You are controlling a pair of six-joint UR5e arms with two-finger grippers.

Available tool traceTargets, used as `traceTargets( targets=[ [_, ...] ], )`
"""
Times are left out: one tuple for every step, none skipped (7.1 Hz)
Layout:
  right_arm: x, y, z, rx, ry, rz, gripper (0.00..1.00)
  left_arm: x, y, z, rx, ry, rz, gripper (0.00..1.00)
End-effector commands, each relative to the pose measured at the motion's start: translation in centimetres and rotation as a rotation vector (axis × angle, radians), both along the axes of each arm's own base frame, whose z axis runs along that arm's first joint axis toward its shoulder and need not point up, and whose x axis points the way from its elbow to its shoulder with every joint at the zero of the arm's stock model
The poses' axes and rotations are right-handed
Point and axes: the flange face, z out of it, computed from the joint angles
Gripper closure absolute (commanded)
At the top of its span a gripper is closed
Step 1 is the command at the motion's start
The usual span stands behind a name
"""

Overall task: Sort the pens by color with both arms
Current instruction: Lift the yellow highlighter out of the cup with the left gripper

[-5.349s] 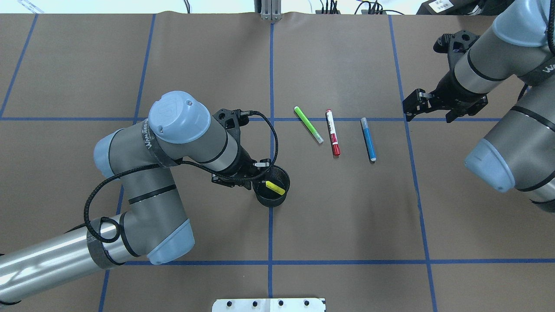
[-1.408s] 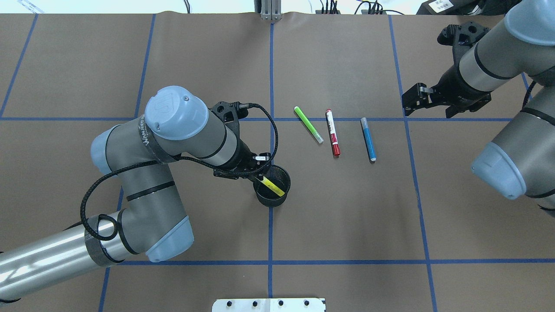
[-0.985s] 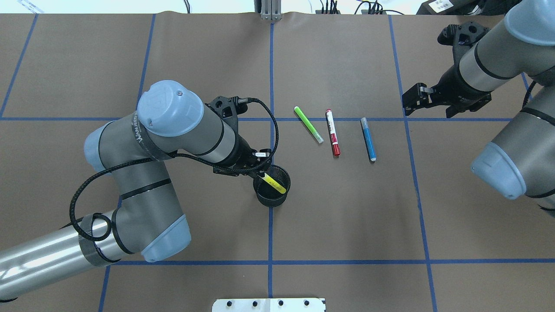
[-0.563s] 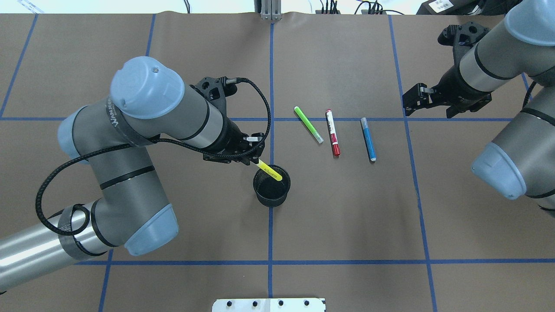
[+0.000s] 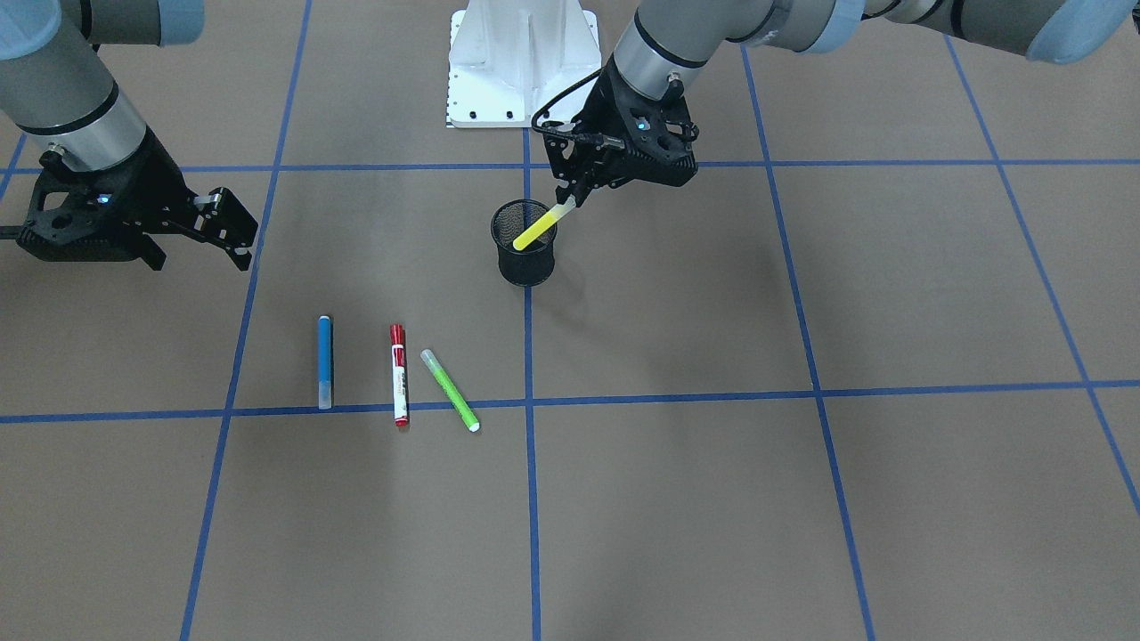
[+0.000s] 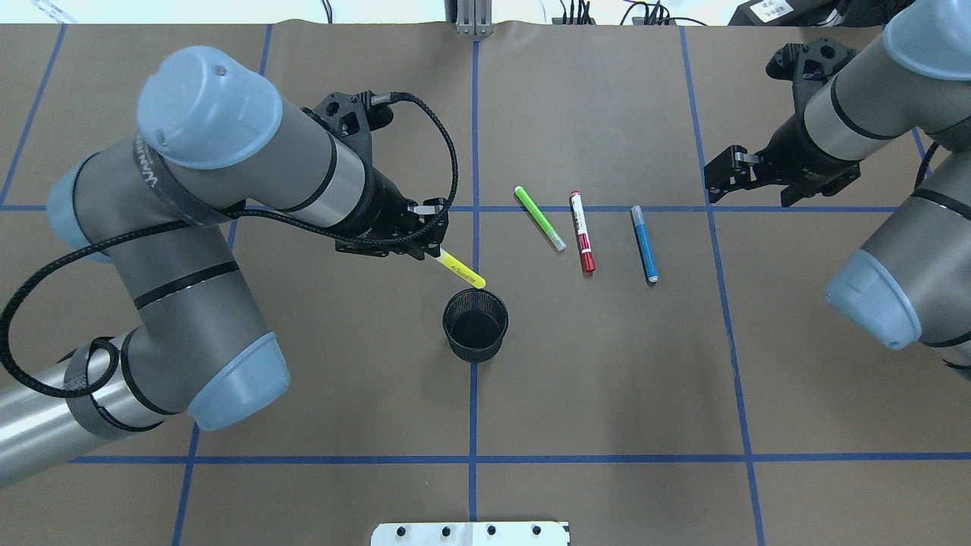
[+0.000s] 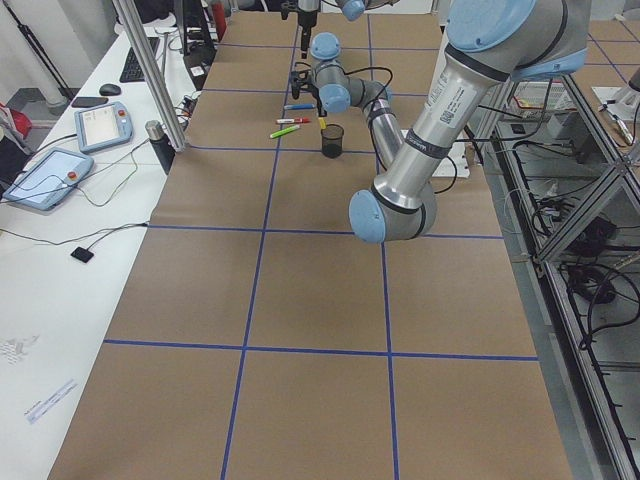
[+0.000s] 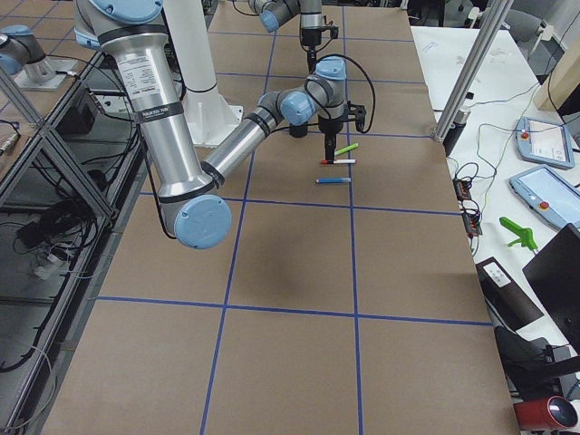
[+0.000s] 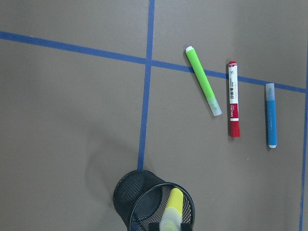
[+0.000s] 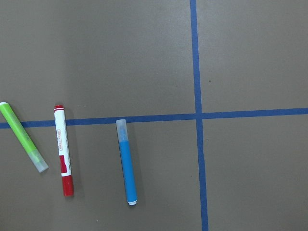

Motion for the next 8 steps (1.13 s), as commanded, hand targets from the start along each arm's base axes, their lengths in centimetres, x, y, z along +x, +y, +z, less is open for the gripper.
traceTargets(
  targets=[
    [0.0, 0.0, 0.0, 0.0, 0.0, 0.001, 0.0, -1.1, -1.3, -0.8, 0.034, -0.01, -0.086, 1.0],
    [0.0, 0.0, 0.1, -0.001, 0.001, 0.001, 0.0, -1.2, -2.1, -1.4, 0.061, -0.019, -0.151, 1.0],
    [0.0, 0.0, 0.1, -0.001, 0.003, 0.001, 0.0, -1.5, -2.8, -1.7, 0.087, -0.041, -0.24, 1.0],
    [0.2, 0.0, 0.2, -0.001, 0.003, 0.004, 0.0, -1.7, -3.5, -2.3, 0.106, -0.08, -0.317, 1.0],
    [0.2, 0.0, 0.4, -0.001, 0.005, 0.004, 0.0, -1.8, -3.9, -2.7, 0.12, -0.104, -0.365, 1.0],
    [0.1, 0.0, 0.4, -0.002, 0.007, 0.003, 0.01, -0.7, -3.3, -3.0, 0.154, -0.12, -0.416, 1.0],
    [0.1, 0.0, -0.1, 0.005, -0.001, 0.003, 0.01, 2.1, -2.2, -3.4, 0.187, -0.143, -0.449, 1.0],
    [0.2, 0.0, -0.3, 0.006, -0.006, 0.001, 0.0, 3.3, -2.2, -3.4, 0.206, -0.162, -0.483, 1.0]
  ],
)
